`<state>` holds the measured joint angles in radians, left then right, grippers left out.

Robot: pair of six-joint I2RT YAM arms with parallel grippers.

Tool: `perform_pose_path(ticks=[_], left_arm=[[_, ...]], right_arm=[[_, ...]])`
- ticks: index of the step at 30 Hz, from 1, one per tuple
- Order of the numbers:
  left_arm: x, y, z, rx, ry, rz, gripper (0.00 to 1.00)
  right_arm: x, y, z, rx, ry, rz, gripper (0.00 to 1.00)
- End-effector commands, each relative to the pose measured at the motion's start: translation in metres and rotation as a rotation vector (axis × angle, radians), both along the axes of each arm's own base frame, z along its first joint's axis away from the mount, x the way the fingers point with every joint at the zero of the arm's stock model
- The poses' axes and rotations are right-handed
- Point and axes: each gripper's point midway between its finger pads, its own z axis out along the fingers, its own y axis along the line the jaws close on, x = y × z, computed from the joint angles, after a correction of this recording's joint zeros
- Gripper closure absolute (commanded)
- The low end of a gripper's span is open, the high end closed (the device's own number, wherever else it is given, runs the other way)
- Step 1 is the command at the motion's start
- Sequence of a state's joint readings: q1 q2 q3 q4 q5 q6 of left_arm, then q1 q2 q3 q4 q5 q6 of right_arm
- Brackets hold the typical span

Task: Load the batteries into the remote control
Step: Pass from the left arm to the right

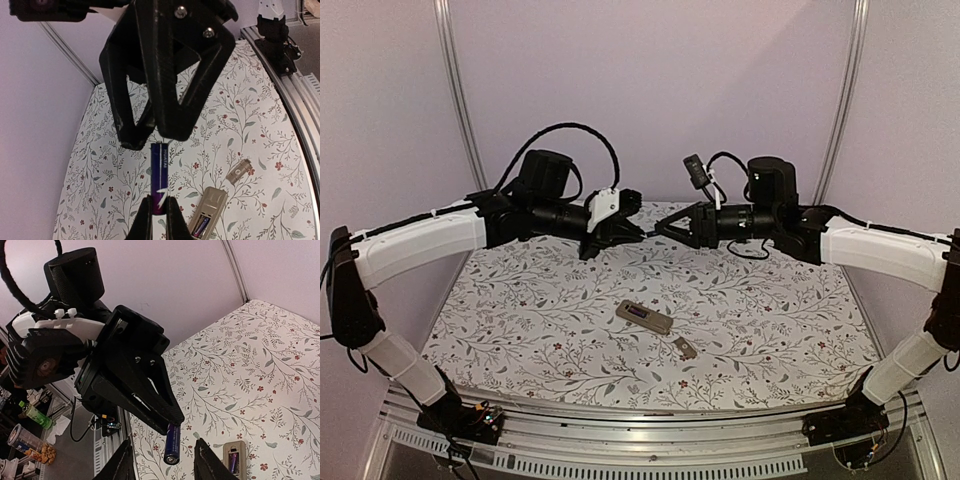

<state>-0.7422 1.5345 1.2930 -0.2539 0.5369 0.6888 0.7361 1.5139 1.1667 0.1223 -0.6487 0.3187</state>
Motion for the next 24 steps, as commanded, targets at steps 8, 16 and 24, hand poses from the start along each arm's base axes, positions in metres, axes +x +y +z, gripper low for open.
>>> perform_pose_path(ticks=[8,16,24], left_arm=[[0.013,-0.008,0.016,-0.099,0.027,0.091,1.0],[-0.004,-0.018,0.054,-0.461,0.262,0.062,1.0],[-0.014,-0.004,0.058,-0.632,0.258,0.155,1.0]], right_arm=[[0.001,0.002,-0.002,0.028,-0.009,-0.015,0.49],[-0.001,-0.02,0.041,0.103,-0.169,-0.106,0.41],[0.008,-0.017,0.042,0.132,-0.163,-0.137,0.47]])
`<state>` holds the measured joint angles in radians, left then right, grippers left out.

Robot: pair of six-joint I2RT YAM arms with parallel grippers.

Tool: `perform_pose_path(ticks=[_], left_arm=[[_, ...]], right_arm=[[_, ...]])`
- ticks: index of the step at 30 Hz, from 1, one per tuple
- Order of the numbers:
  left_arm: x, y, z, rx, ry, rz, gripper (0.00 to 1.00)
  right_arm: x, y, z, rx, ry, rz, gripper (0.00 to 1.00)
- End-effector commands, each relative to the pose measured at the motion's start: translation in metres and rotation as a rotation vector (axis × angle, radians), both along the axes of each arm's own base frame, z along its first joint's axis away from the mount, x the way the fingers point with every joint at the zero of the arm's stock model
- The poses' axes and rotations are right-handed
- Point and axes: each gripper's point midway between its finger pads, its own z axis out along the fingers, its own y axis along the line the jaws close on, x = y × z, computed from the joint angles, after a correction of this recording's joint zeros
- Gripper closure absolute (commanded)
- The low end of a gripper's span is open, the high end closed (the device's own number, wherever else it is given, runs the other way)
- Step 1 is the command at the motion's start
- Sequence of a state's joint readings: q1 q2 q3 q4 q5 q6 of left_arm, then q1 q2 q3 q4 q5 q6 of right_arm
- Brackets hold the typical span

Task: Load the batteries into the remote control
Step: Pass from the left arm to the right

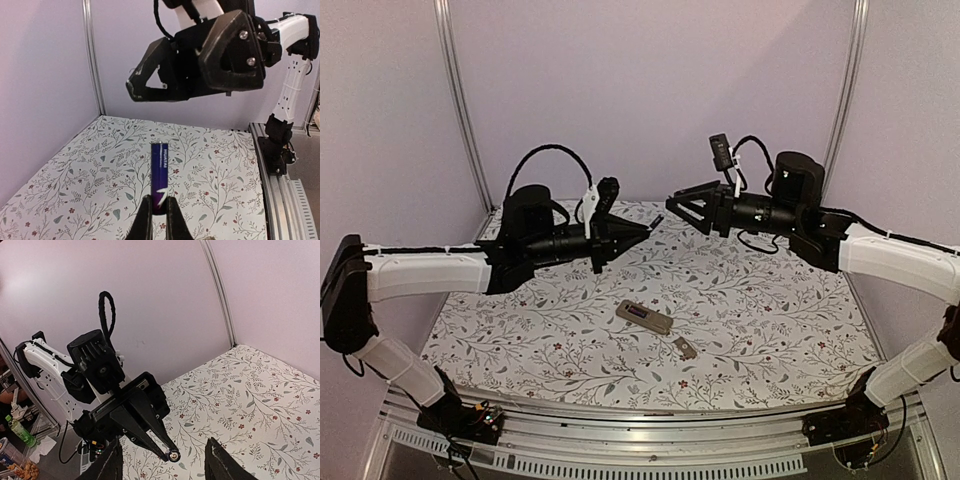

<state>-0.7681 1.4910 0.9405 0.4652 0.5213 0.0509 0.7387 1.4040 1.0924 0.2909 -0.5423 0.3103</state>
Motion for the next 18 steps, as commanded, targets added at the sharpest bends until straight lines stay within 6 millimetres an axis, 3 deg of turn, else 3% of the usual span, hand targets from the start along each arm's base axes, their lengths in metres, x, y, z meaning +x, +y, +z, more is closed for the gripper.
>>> perform_pose_path(ticks=[1,8,12,18], left_arm=[[-0.011,0.006,0.05,-0.21,-0.048,0.047,1.0],[-0.018,0.011,0.052,-0.321,-0.004,0.051,1.0],[-0.019,0.007,0.05,-0.344,0.019,0.041,1.0],[-0.016,0.002,0.042,-0.35,0.055,0.038,1.0]], right_arm=[[0.009,0.004,-0.01,0.012,0.018,-0.032,0.47],[0.005,0.018,-0.014,0.031,0.036,-0.007,0.5],[0.001,0.025,-0.019,0.027,0.048,0.022,0.55],[-0.01,0.031,-0.016,0.04,0.029,0.076,0.56]])
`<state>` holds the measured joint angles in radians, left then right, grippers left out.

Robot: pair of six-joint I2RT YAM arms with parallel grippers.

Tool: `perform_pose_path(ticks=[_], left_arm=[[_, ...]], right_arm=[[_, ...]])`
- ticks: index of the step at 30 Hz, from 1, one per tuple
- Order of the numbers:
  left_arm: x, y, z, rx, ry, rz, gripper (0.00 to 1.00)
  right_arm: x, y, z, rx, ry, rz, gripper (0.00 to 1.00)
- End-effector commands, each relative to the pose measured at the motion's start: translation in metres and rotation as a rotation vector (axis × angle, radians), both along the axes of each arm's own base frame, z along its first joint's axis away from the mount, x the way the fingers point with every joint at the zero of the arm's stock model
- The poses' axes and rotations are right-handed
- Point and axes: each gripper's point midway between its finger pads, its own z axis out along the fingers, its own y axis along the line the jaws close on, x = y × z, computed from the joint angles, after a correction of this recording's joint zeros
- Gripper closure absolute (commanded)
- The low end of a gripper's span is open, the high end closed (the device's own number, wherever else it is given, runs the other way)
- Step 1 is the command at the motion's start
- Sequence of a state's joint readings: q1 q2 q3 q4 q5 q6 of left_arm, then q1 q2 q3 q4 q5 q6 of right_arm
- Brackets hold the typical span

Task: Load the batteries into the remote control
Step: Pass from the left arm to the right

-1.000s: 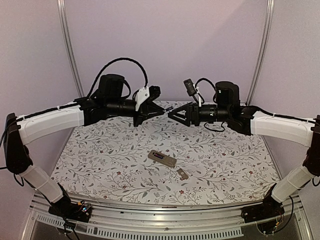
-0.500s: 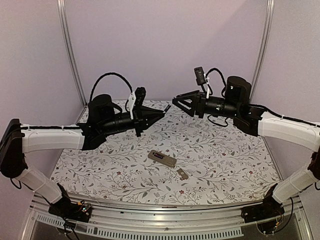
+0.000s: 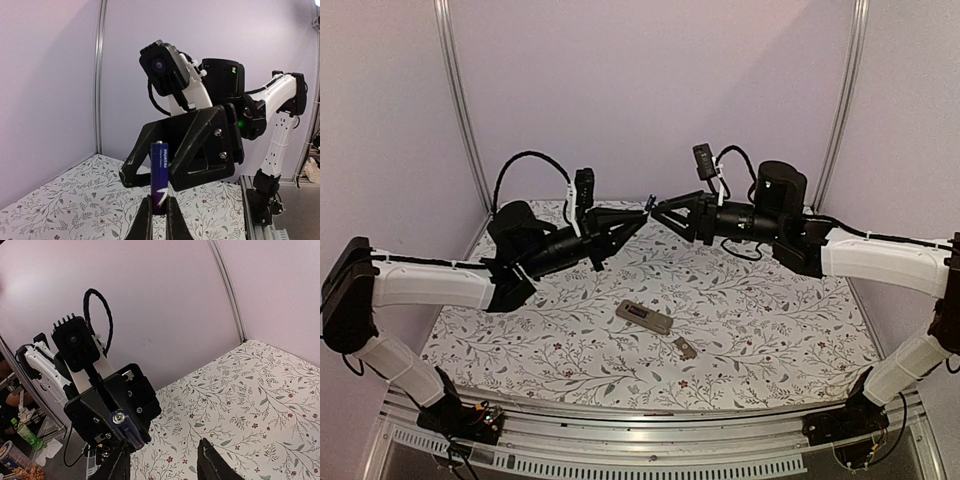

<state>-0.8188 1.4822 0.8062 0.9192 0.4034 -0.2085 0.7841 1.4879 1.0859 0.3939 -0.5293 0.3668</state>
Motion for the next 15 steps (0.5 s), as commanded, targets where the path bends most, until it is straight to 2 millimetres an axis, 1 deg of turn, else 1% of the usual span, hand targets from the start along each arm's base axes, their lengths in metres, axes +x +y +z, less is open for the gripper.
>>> perform_pose_path(ticks=[1,6,10,12,15], left_arm=[[-0.003,-0.005,-0.003,-0.034,0.029,-0.02,1.0],[-0.003,-0.007,-0.001,-0.041,0.03,-0.029,1.0],[-0.005,-0.013,-0.003,-0.033,0.03,-0.055,1.0],[-0.006,-0.016,-0.005,-0.026,0.035,-0.064,1.0],[-0.008,-0.018,-0.006,-0.027,0.039,-0.08,1.0]], right_arm=[[-0.012,0.006,0.002,0.02,-0.027,0.056,0.56],[-0.02,0.006,0.007,0.031,-0.073,0.075,0.55],[-0.018,0.003,0.013,0.038,-0.096,0.055,0.55],[-0.016,0.003,0.014,0.039,-0.098,0.043,0.57],[-0.012,0.003,0.012,0.036,-0.095,0.022,0.64]])
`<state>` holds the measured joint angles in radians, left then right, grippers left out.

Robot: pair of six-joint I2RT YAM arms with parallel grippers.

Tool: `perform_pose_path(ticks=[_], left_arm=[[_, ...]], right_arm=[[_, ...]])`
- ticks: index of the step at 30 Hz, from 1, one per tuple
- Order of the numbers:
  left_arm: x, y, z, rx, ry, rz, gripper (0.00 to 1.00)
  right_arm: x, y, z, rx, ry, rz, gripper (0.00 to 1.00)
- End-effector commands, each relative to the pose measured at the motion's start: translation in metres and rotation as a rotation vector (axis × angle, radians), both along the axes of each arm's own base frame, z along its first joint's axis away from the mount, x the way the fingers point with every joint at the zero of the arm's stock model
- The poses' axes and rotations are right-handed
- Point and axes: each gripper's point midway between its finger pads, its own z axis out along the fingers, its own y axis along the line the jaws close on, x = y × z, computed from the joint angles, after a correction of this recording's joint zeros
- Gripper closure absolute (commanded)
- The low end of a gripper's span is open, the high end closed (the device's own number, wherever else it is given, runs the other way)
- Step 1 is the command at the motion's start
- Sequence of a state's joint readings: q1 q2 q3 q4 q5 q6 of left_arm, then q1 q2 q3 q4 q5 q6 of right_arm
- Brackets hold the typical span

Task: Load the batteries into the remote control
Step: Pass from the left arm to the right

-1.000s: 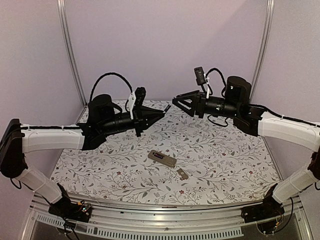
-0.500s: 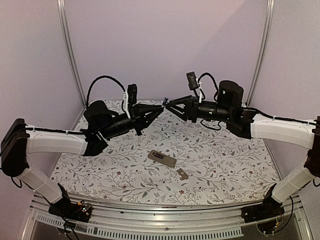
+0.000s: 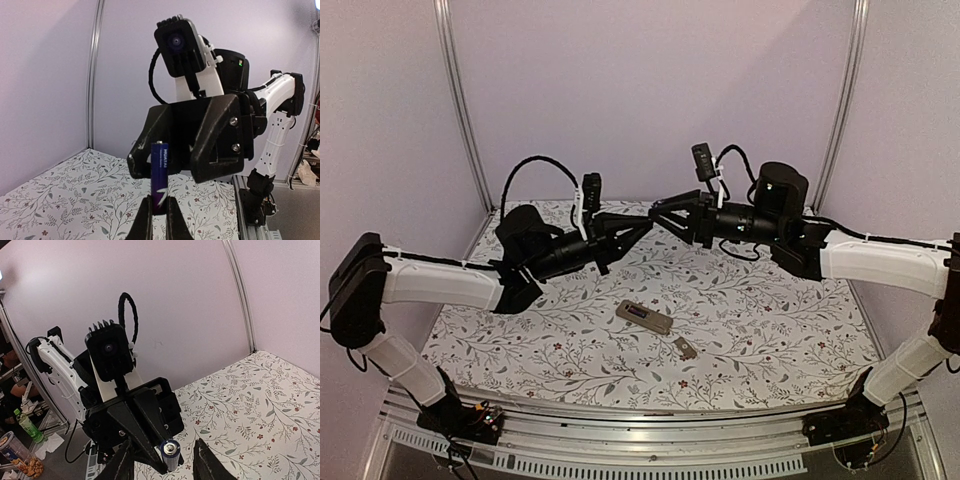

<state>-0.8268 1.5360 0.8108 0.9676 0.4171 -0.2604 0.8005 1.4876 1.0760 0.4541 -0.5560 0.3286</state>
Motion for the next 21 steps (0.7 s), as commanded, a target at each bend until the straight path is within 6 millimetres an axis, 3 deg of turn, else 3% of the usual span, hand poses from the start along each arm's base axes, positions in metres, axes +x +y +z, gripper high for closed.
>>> perform_pose_path(ticks=[1,6,14,21], left_arm=[[-0.009,-0.009,0.004,-0.014,-0.008,-0.049,1.0],[-0.008,-0.01,0.003,-0.01,-0.006,-0.05,1.0],[-0.01,-0.01,0.003,-0.017,-0.003,-0.058,1.0],[-0.012,-0.007,0.008,-0.04,-0.012,-0.057,1.0]], right_arm=[[0.0,-0.002,0.003,0.009,-0.021,-0.022,0.65],[0.0,-0.002,0.003,0.008,-0.021,-0.022,0.75],[0.001,-0.002,-0.001,0.002,-0.011,-0.025,0.79],[0.001,-0.002,-0.008,-0.007,0.007,-0.029,0.66]])
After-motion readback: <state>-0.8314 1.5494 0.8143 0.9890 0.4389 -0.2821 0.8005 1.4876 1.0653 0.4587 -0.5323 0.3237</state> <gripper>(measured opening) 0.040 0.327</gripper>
